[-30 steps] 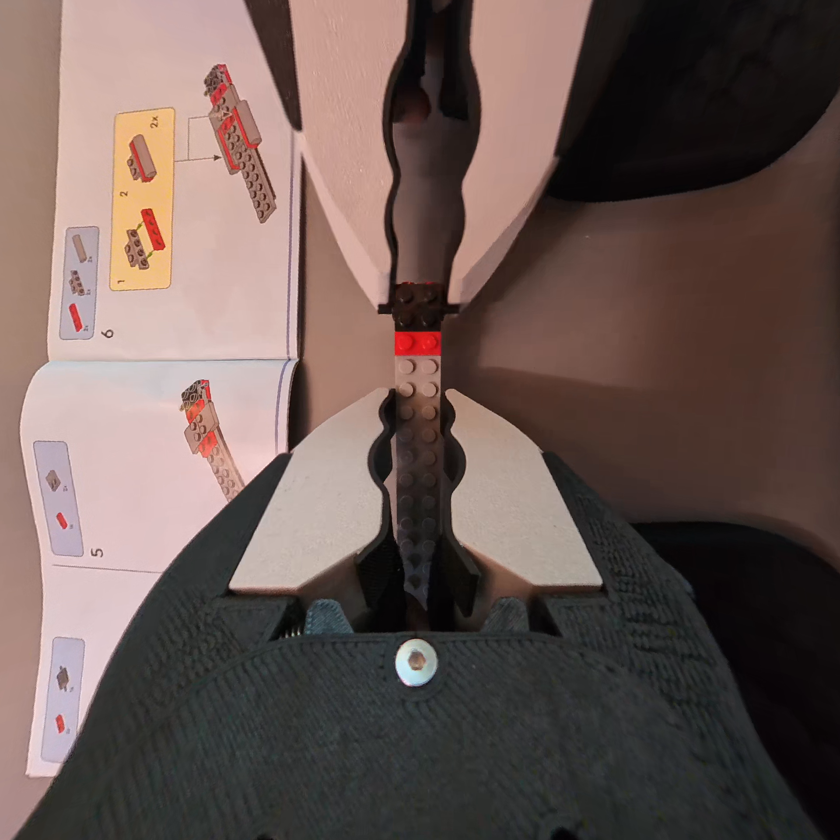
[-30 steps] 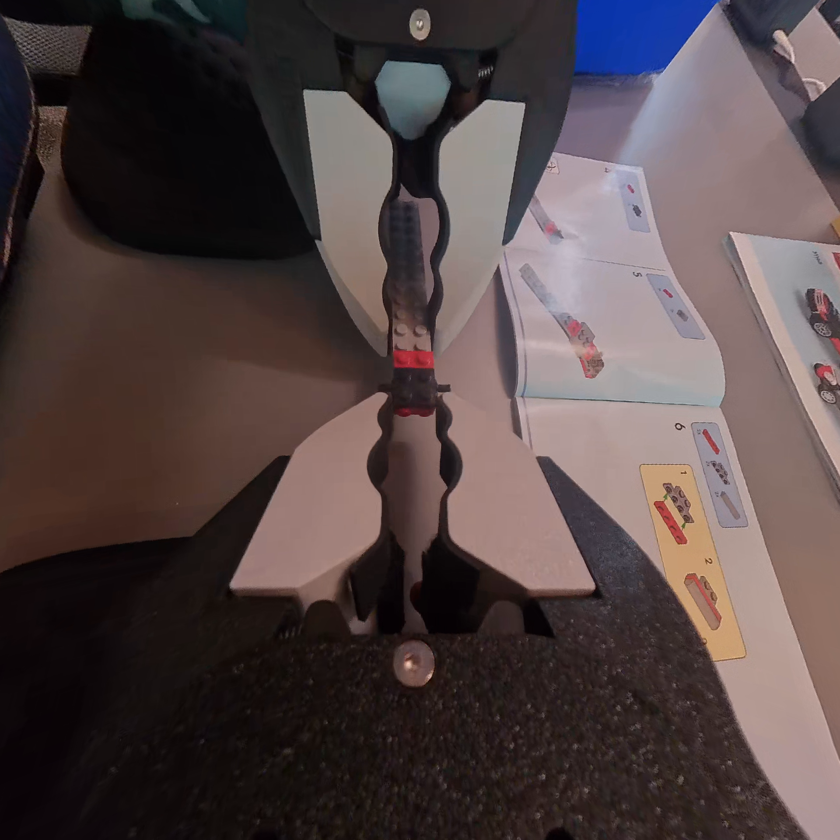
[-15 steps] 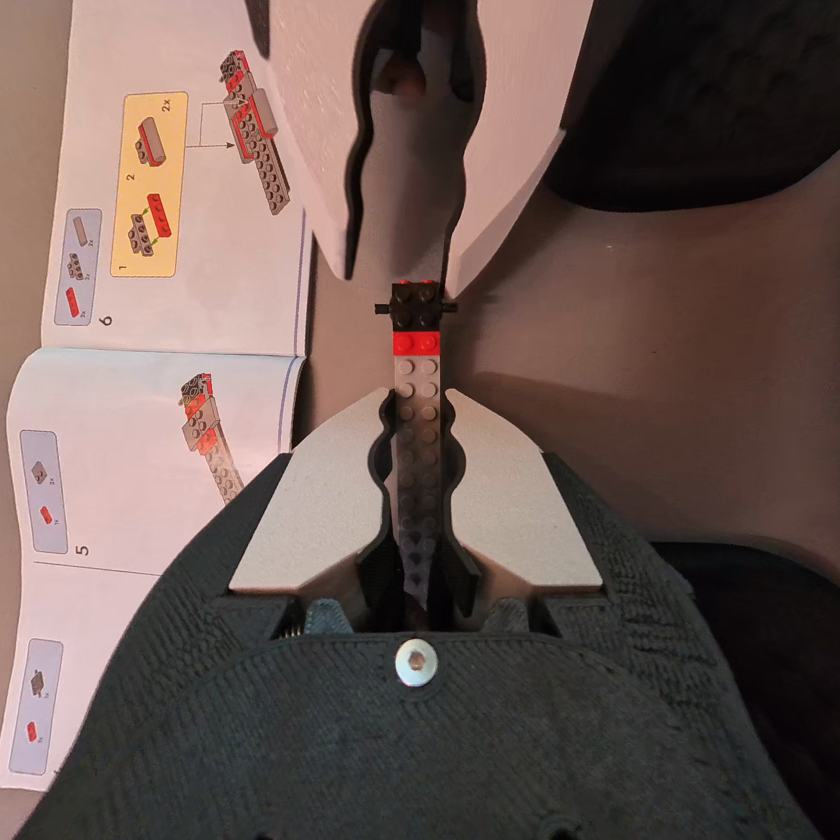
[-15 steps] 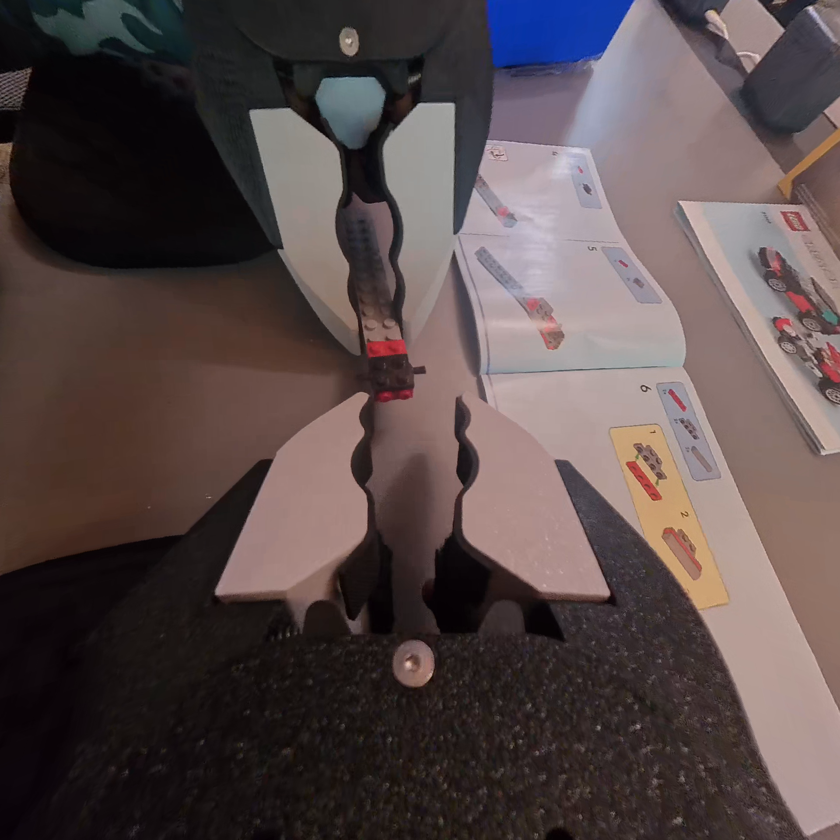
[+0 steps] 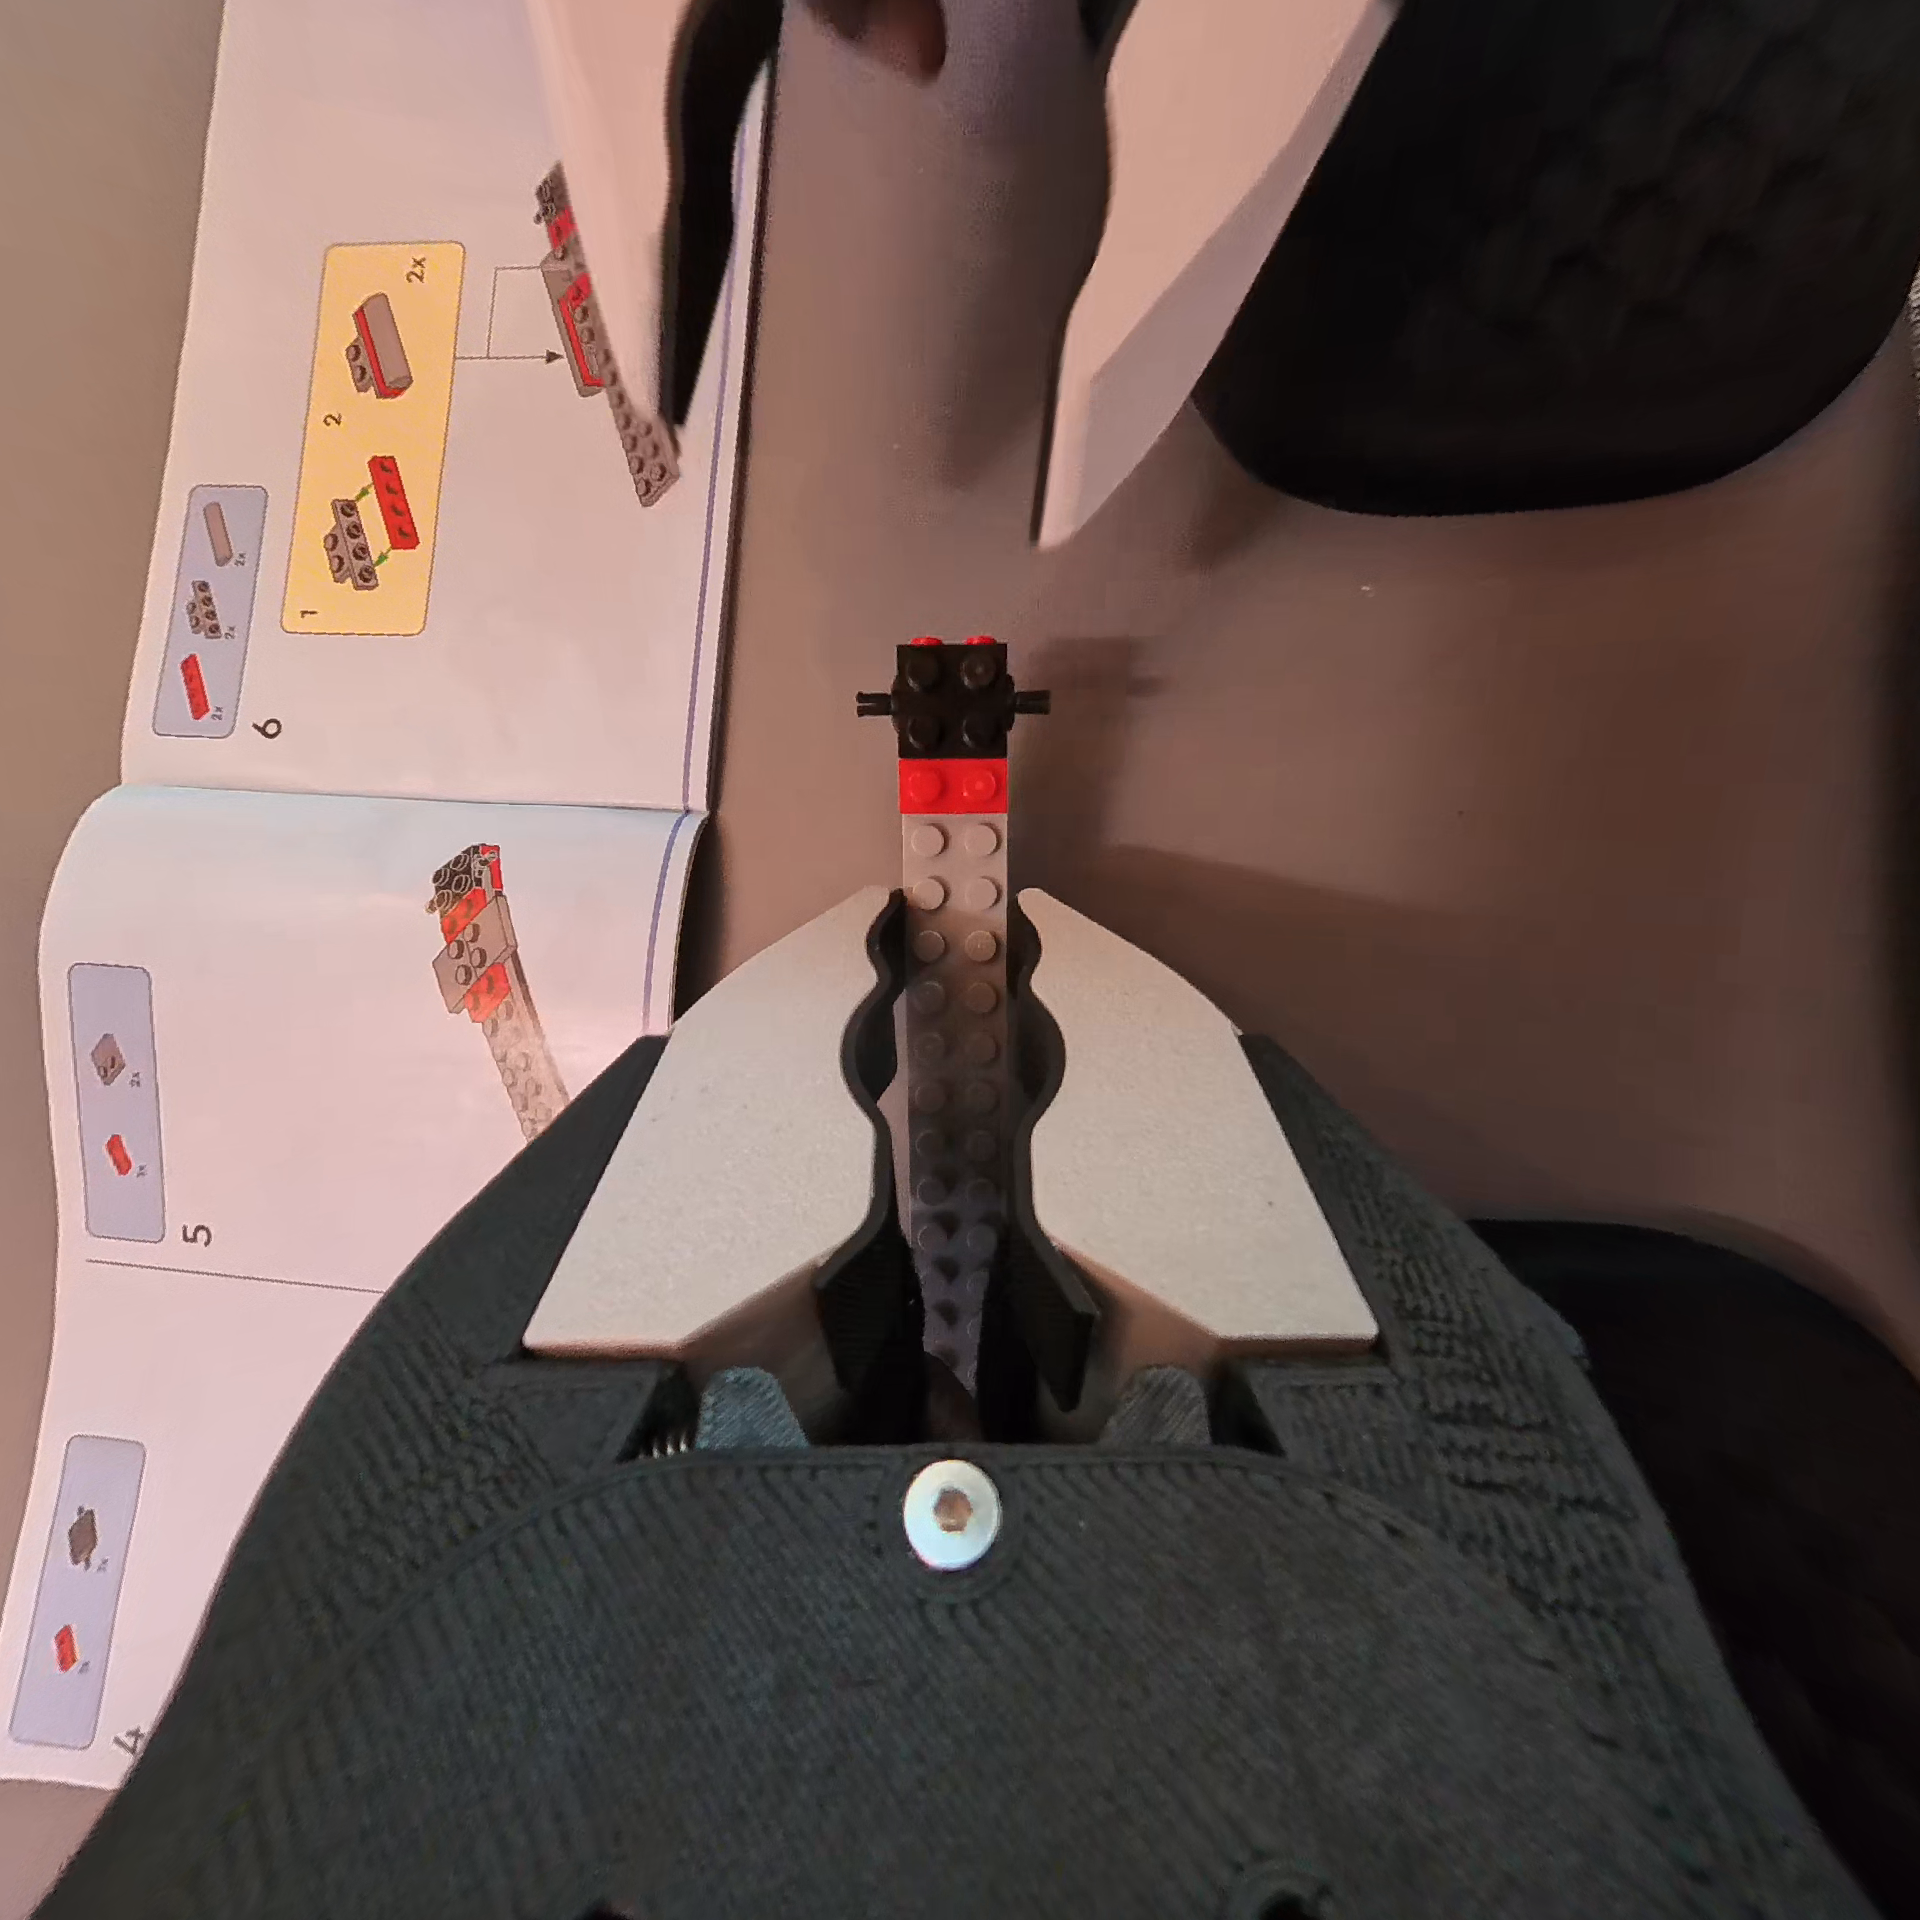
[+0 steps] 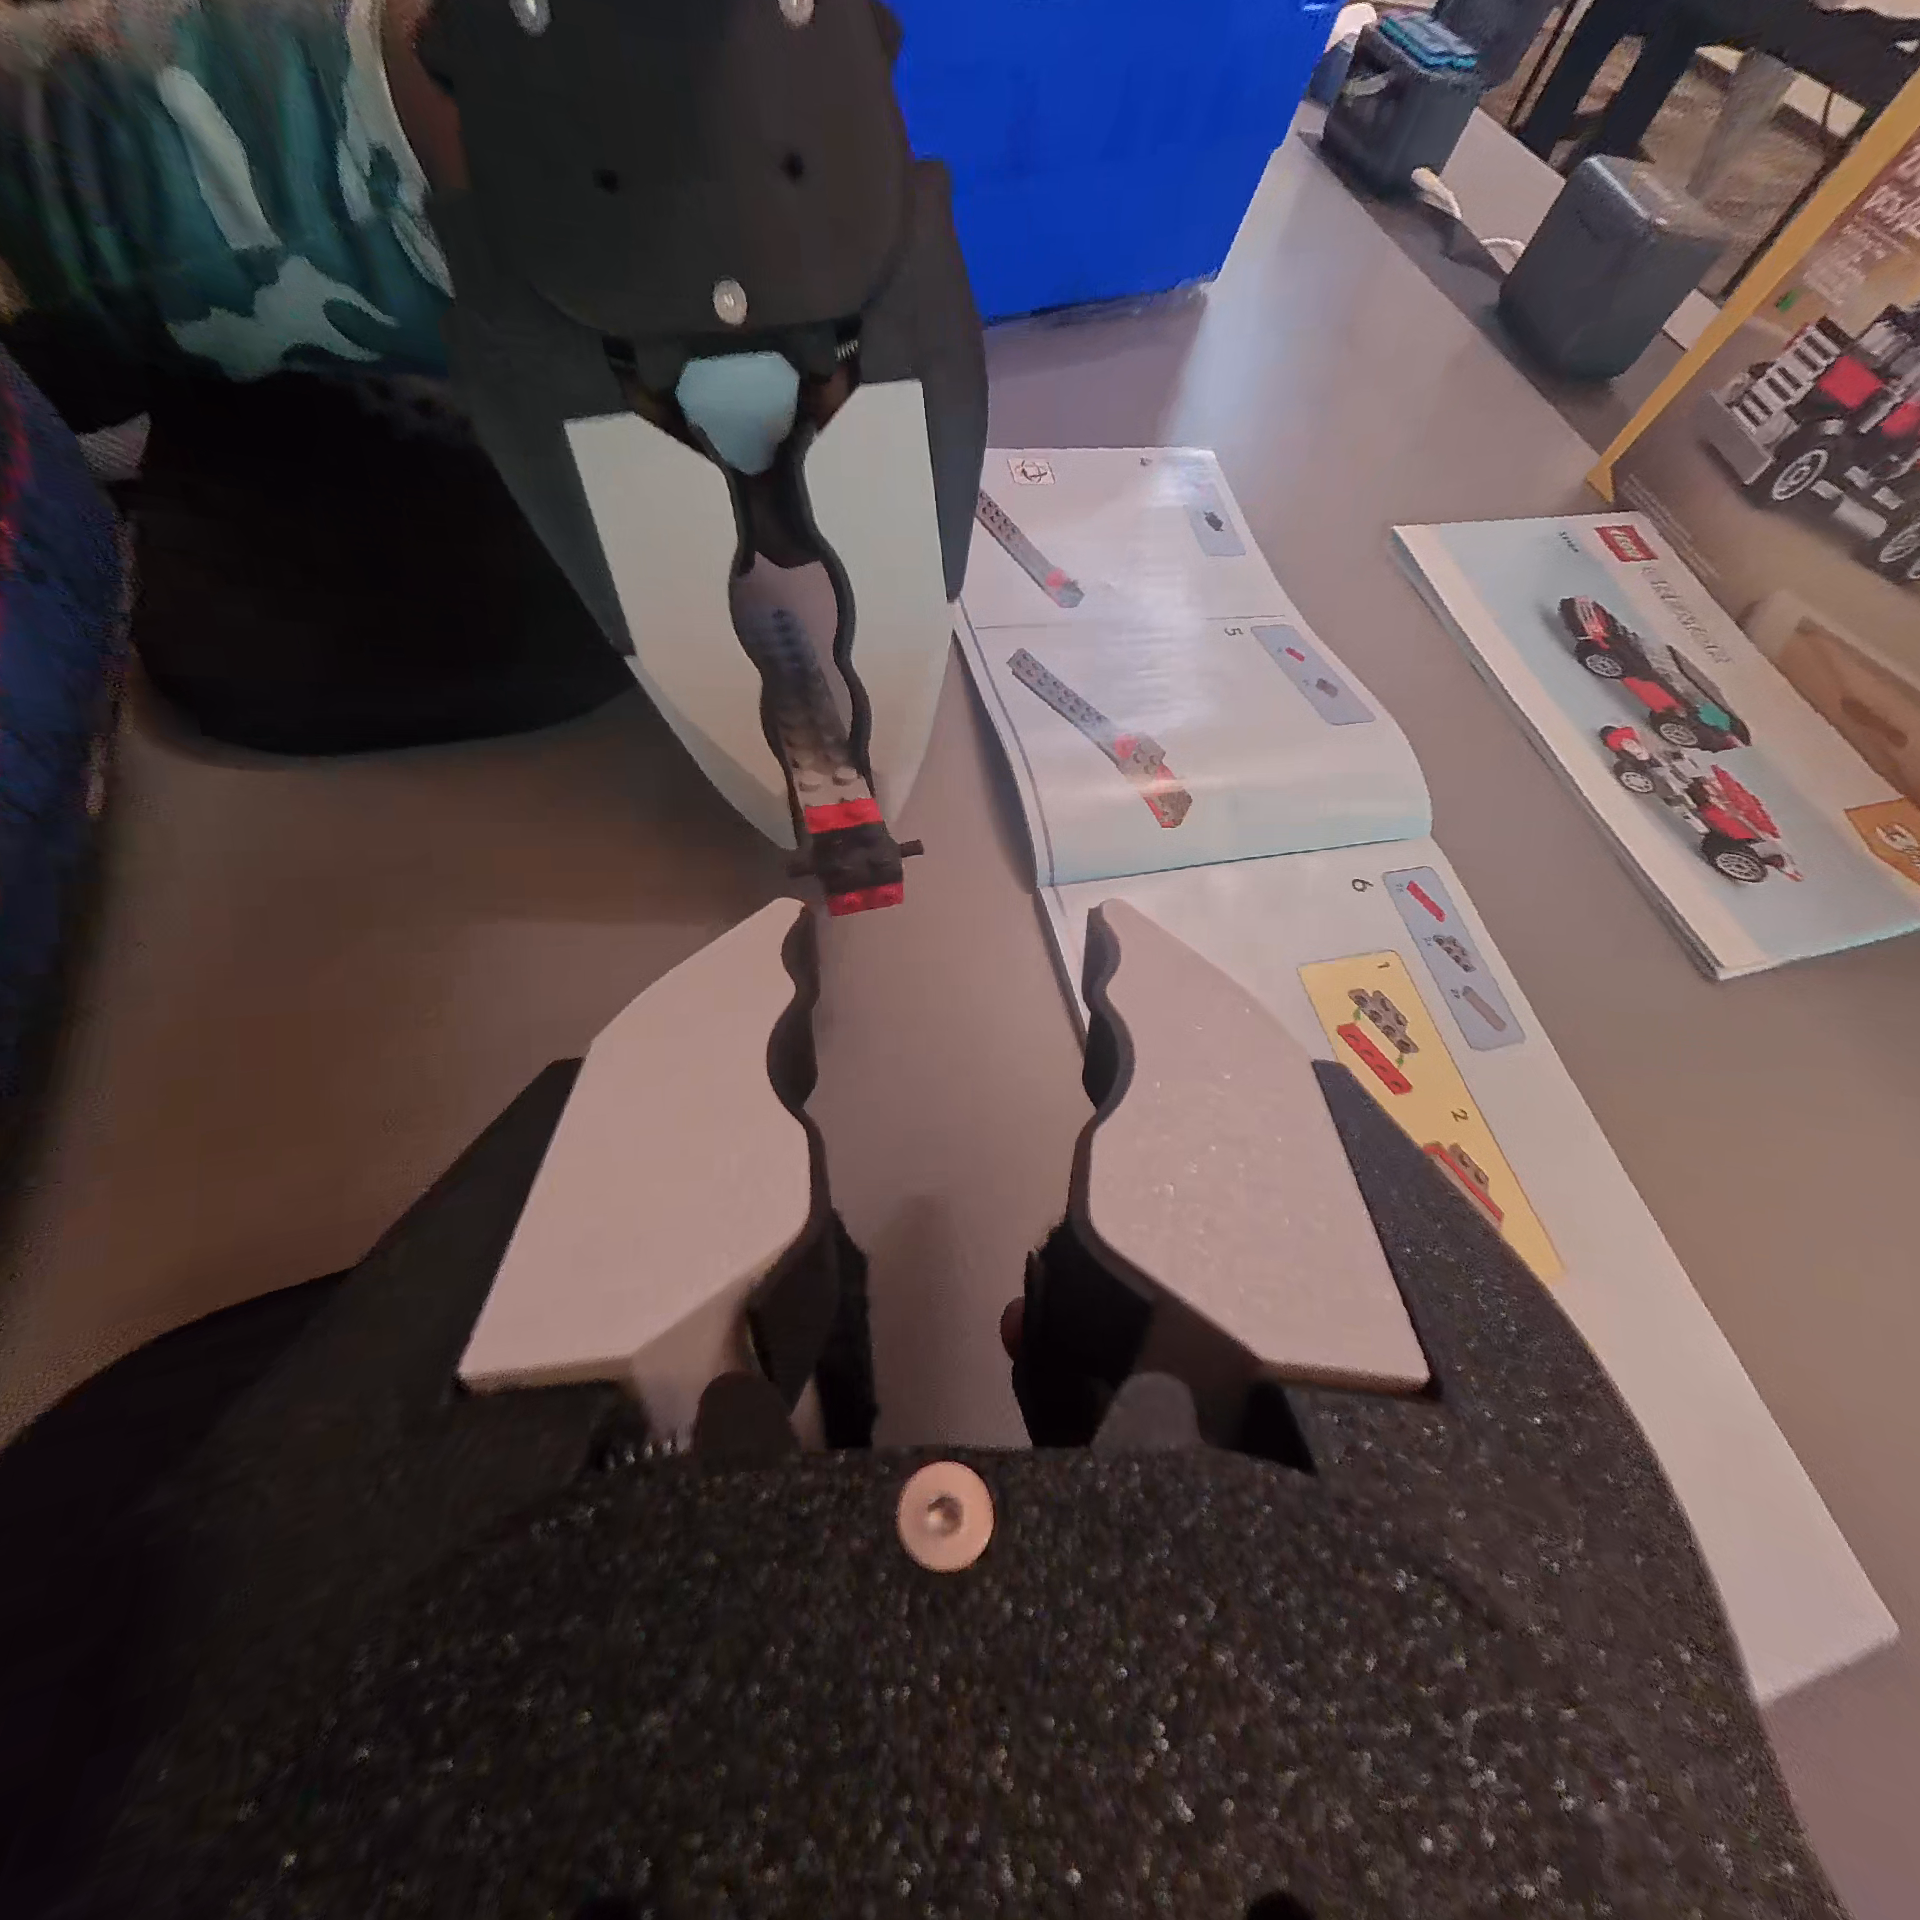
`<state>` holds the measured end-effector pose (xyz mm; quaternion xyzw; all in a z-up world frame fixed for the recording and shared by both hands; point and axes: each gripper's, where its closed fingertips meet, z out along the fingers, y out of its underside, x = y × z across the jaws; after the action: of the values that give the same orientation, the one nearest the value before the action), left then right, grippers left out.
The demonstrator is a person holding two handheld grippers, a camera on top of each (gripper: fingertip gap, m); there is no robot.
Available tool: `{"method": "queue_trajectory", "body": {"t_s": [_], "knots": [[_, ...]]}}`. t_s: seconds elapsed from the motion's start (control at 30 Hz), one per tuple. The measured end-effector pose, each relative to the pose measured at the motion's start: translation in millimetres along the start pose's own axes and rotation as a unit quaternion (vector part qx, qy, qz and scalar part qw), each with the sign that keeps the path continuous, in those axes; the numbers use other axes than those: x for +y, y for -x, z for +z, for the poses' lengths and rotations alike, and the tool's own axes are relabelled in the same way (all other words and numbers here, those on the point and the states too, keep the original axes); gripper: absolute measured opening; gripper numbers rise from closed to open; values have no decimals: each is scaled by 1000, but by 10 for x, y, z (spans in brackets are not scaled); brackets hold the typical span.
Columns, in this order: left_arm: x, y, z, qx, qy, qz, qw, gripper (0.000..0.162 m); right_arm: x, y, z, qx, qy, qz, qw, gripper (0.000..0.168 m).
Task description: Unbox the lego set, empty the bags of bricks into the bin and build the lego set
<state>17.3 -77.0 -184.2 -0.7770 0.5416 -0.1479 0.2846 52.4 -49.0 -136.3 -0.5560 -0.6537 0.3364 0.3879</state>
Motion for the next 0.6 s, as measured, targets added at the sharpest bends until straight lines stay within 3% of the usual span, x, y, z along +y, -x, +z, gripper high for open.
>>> {"method": "queue_trajectory", "body": {"t_s": [0.23, 0.3, 0.33, 0.37, 0.5, 0.6], "knots": [[-10, 10, -18, -4, -3, 0, 1000, 18, -279, 55, -779, 43, 30, 28, 998, 39], [-14, 19, -28, -6, -4, -1, 1000, 18, -333, -28, -1148, 79, 36, 31, 996, 24], [-15, 26, -32, -7, -3, -2, 1000, 18, -339, -92, -1355, 103, 41, 29, 993, 6], [-16, 33, -34, -9, -2, -3, 1000, 18, -327, -155, -1559, 124, 47, 25, 991, 3], [-36, 49, -43, -15, 3, -5, 1000, 18, 100, -537, -2343, 225, 145, 54, 962, 5], [-85, 55, -43, -20, 4, -6, 1000, 18, 546, -841, -2757, 255, 232, 76, 936, 19]]}}
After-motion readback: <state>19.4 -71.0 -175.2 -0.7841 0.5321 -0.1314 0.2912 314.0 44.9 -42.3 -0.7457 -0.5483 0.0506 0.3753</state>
